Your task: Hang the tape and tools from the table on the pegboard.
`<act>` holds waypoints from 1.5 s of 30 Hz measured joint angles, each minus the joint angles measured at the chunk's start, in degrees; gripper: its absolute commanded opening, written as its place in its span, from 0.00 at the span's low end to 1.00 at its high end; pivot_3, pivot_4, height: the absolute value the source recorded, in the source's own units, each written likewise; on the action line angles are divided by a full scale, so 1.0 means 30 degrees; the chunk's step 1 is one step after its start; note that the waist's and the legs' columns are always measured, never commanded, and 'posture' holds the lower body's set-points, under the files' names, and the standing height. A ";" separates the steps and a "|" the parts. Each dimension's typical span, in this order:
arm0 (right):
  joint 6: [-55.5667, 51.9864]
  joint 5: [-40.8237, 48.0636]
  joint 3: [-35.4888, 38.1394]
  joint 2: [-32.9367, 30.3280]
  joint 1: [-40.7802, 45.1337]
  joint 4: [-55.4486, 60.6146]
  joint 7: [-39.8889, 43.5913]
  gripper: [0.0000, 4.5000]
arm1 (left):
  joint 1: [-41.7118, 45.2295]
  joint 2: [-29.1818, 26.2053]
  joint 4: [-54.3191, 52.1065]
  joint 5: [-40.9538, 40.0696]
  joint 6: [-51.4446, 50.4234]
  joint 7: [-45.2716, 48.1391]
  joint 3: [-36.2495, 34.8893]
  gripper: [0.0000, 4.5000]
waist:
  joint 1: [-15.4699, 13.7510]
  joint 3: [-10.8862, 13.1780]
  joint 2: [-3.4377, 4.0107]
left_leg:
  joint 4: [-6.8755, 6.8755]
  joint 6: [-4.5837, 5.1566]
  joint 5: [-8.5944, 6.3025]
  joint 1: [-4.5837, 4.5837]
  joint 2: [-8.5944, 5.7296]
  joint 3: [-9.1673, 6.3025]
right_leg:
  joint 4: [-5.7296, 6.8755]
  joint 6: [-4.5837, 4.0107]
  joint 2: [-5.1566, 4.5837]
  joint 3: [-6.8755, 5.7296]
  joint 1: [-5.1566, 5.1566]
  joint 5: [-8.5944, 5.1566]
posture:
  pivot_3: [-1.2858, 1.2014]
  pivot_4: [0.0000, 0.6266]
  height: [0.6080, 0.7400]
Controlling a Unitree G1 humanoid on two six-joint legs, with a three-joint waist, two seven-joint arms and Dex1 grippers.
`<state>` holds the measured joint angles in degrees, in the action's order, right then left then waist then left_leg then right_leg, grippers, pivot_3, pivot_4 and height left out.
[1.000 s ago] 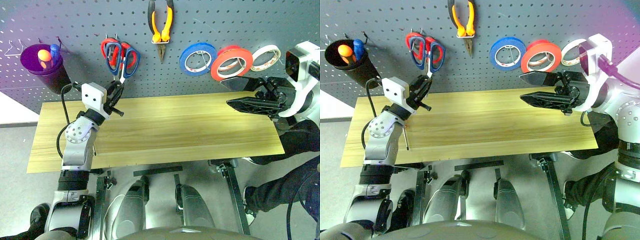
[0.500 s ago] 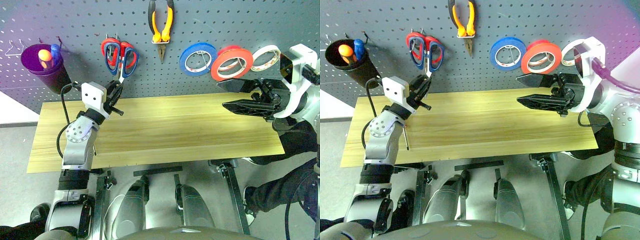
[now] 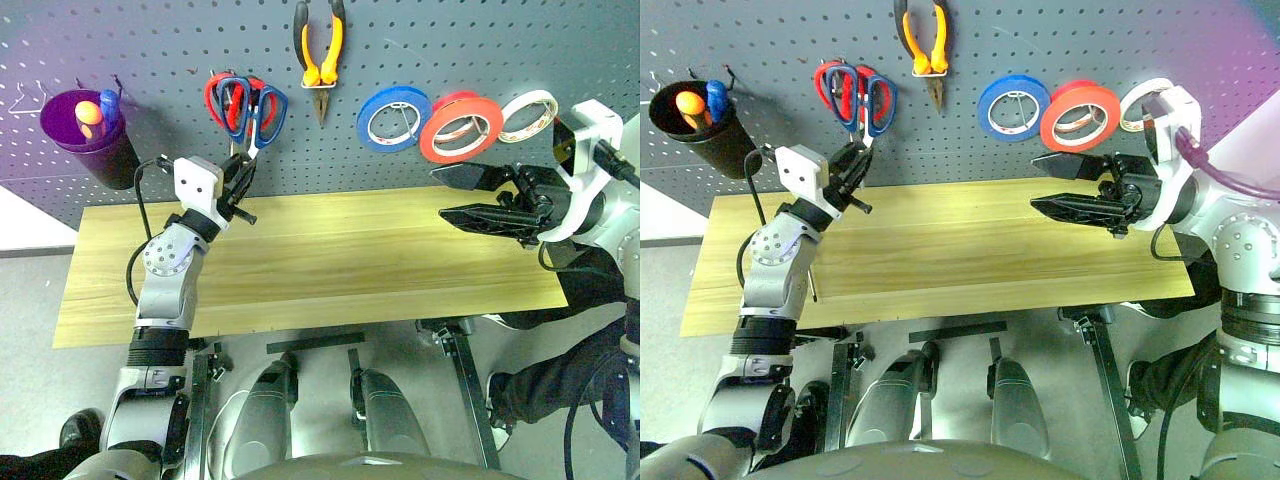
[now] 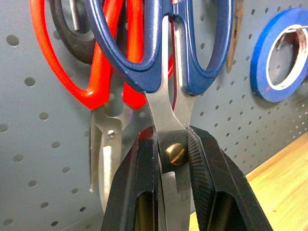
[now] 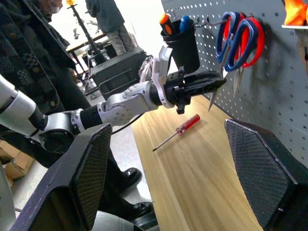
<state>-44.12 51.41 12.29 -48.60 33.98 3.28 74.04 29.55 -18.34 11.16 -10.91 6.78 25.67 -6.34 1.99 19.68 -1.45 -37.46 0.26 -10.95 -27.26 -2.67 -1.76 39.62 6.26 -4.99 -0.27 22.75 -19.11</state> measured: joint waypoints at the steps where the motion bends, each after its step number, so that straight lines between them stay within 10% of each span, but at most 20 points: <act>1: 0.0002 0.0000 0.0000 -0.0001 -0.0043 0.0003 -0.0013 0.87 | 0.0000 -0.0031 0.0000 0.0072 0.0059 -0.0089 -0.0029 0.12 | 0.0067 -0.0001 0.0001 | -0.0002 0.0000 0.0000 0.0000 0.0000 0.0001 | 0.0001 0.0001 0.0000 -0.0001 -0.0001 0.0000 | 0.46 0.39 1.00; 45: 0.0433 -0.1292 -0.0196 -0.0046 0.0456 -0.0382 0.0534 0.87 | -0.0392 0.0211 -0.0896 -0.0263 -0.0100 -0.0382 0.0221 0.12 | 0.0192 -0.0382 0.0057 | -0.0190 0.0092 -0.0058 -0.0007 0.0007 0.0047 | 0.0142 0.0007 -0.0013 -0.0002 0.0005 0.0002 | 0.47 0.37 1.00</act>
<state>-42.82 47.53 11.70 -48.74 35.35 2.13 75.64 28.37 -17.70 8.47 -11.69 6.48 24.53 -5.67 2.57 18.53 -1.28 -38.03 0.54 -11.13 -27.28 -2.65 -1.62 40.04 6.28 -5.03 -0.27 22.77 -19.10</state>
